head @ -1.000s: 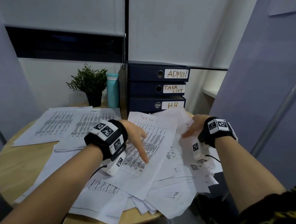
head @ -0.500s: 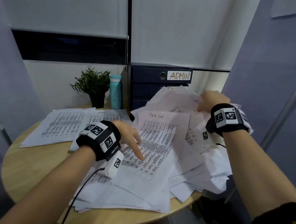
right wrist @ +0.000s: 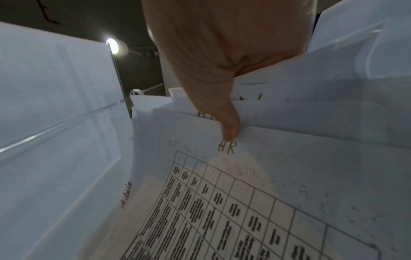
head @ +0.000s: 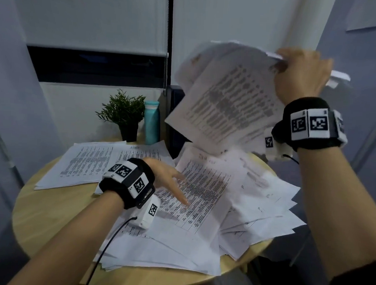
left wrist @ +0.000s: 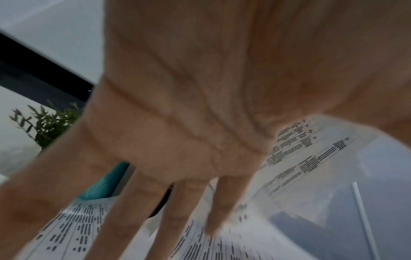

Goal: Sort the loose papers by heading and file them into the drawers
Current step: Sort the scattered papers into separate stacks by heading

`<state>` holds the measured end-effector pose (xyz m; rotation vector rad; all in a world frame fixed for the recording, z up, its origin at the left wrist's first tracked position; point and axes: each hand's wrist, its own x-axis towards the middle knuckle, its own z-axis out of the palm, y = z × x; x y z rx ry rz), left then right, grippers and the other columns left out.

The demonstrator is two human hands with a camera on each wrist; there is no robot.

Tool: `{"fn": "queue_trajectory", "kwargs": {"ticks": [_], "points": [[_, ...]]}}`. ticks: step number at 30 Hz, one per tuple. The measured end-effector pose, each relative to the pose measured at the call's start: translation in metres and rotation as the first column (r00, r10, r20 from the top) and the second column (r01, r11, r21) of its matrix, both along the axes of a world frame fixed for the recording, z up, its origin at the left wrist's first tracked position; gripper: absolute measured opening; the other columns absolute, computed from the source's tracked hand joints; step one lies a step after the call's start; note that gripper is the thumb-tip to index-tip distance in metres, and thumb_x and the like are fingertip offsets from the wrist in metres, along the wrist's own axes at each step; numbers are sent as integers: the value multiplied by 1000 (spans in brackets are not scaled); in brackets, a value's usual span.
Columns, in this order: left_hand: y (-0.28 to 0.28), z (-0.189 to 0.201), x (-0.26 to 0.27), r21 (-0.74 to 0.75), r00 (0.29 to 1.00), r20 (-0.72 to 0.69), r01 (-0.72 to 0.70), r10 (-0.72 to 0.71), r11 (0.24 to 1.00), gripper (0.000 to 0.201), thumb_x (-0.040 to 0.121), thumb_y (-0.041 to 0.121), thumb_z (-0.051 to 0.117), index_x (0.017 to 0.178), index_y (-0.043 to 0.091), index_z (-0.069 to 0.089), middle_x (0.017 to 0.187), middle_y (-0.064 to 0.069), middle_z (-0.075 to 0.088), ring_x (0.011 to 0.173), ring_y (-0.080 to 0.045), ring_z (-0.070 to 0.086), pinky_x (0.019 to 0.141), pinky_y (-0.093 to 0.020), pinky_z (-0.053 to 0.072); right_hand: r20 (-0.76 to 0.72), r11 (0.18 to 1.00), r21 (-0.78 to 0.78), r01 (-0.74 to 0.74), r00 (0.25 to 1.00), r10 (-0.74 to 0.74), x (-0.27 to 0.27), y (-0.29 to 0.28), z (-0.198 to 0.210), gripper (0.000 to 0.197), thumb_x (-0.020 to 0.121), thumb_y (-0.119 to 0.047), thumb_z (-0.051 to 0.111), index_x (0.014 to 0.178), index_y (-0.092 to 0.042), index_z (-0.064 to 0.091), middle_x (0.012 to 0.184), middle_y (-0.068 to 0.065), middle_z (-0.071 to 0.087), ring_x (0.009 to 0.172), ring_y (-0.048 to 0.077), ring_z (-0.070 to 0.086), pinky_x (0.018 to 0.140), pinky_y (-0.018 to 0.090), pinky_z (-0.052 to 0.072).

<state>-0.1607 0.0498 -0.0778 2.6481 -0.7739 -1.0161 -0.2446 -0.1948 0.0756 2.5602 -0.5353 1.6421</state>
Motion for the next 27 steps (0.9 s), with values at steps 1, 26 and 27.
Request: {"fn": "queue_trajectory", "kwargs": {"ticks": [1, 26, 27], "points": [[1, 2, 1, -33, 999, -5, -32, 32, 999, 123, 54, 62, 78, 152, 29, 12, 157, -10, 20, 140, -32, 31, 105, -45, 37, 20, 1000, -16, -8, 1000, 9, -3, 2, 7, 29, 91, -6, 44, 105, -17, 67, 102, 15, 67, 98, 37, 57, 91, 42, 33], [69, 31, 31, -688, 865, -303, -489, 400, 537, 38, 82, -5, 67, 119, -2, 58, 111, -22, 65, 92, -31, 65, 69, -34, 59, -747, 898, 437, -56, 534, 396, 47, 22, -57, 93, 72, -54, 76, 147, -21, 32, 149, 7, 40, 132, 27, 44, 111, 39, 35], [69, 19, 36, -603, 885, -229, -457, 406, 655, 40, 82, -5, 68, 119, -1, 55, 106, -22, 65, 87, -31, 64, 64, -32, 59, -849, 908, 417, 19, 363, 383, 50, 22, -76, 84, 79, -54, 69, 147, -19, 35, 149, 5, 42, 131, 25, 46, 110, 39, 36]]}}
